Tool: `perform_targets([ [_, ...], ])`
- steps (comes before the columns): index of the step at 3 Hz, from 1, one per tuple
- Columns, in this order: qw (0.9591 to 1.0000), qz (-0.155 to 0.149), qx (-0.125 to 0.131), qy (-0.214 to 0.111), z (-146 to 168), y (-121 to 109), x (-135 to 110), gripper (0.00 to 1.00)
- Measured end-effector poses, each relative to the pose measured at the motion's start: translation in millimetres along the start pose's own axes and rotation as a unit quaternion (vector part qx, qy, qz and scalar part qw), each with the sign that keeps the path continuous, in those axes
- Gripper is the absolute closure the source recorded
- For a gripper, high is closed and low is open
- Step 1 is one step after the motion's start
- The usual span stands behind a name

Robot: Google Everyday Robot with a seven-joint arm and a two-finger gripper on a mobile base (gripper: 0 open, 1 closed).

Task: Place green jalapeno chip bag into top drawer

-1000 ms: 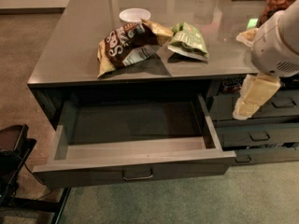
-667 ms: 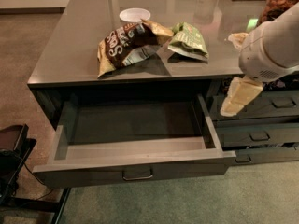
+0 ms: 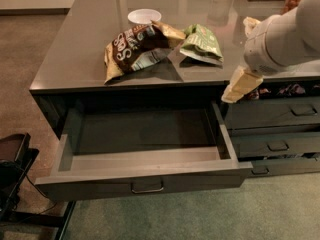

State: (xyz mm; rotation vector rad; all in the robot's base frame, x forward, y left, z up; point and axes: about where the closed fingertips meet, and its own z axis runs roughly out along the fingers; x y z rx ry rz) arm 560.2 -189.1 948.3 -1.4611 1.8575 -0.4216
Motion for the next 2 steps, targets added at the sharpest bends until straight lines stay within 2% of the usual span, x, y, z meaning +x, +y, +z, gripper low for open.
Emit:
perform_targets([
  [1, 1.0000, 0.000, 0.000, 0.000, 0.0, 0.0, 0.0, 0.00],
  [2, 0.9996, 0.003, 0.027, -0.009, 5.4, -4.9, -5.6, 0.00],
])
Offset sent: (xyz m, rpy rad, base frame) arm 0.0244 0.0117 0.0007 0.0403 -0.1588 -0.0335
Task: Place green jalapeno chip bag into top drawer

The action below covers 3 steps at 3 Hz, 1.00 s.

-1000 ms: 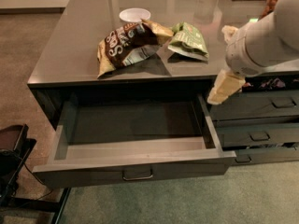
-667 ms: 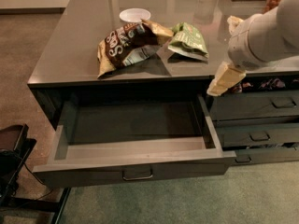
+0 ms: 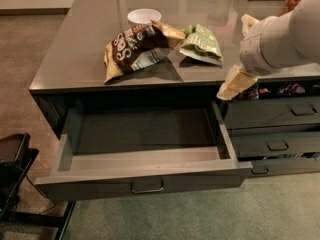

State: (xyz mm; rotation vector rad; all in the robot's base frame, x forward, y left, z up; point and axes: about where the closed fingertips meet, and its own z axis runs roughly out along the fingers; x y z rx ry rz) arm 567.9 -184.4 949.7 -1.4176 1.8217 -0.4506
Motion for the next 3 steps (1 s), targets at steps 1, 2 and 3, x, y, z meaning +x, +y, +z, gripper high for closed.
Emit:
perform_targets([
  [1, 0.9987, 0.015, 0.034, -0.035, 22, -6, -15, 0.00],
  [2, 0.9963, 0.026, 0.048, -0.066, 52, -11, -30, 0.16],
  [3, 0.9944, 0.034, 0.051, -0.086, 81, -16, -38, 0.21],
])
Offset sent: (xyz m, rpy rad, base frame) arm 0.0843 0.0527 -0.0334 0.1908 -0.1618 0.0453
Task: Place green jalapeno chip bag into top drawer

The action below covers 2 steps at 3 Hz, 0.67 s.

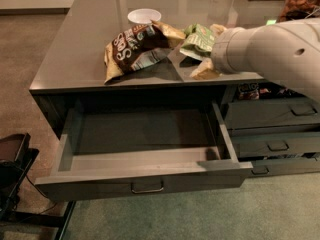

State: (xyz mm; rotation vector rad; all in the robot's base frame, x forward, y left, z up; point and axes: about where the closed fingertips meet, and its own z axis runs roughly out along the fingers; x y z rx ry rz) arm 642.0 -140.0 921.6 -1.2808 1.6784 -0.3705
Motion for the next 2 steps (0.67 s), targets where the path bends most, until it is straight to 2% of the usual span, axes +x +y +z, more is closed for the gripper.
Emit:
perform_targets([
  [1, 0.9998, 0.008, 0.009, -0.019, 29, -6, -1, 0.14],
  [2, 0.9991, 0.018, 0.026, -0.030, 53, -17, 3, 0.13],
])
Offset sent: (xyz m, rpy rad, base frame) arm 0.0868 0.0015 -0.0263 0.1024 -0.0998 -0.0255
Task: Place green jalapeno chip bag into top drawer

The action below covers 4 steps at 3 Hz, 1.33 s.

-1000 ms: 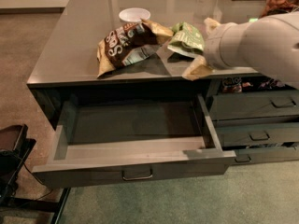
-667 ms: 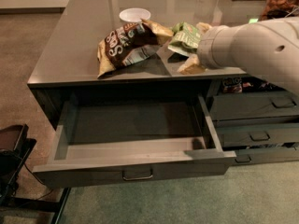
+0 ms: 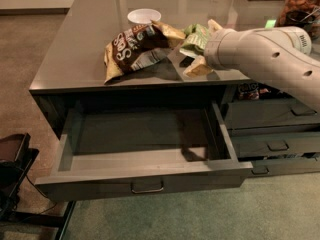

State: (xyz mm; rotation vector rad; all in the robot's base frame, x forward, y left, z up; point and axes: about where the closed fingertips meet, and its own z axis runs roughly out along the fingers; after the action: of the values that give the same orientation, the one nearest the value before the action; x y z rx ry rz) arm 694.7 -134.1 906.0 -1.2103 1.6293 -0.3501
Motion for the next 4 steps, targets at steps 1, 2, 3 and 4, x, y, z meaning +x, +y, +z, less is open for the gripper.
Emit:
perform_targets([
  [1, 0.9997, 0.010, 0.023, -0.006, 18, -14, 8, 0.17],
  [2, 0.9990, 0.018, 0.040, -0.007, 31, -26, 17, 0.26],
  [3, 0.9983, 0.032, 0.049, 0.005, 43, -33, 33, 0.21],
  [4, 0.9975, 0.048, 0.049, 0.017, 54, -33, 48, 0.19],
])
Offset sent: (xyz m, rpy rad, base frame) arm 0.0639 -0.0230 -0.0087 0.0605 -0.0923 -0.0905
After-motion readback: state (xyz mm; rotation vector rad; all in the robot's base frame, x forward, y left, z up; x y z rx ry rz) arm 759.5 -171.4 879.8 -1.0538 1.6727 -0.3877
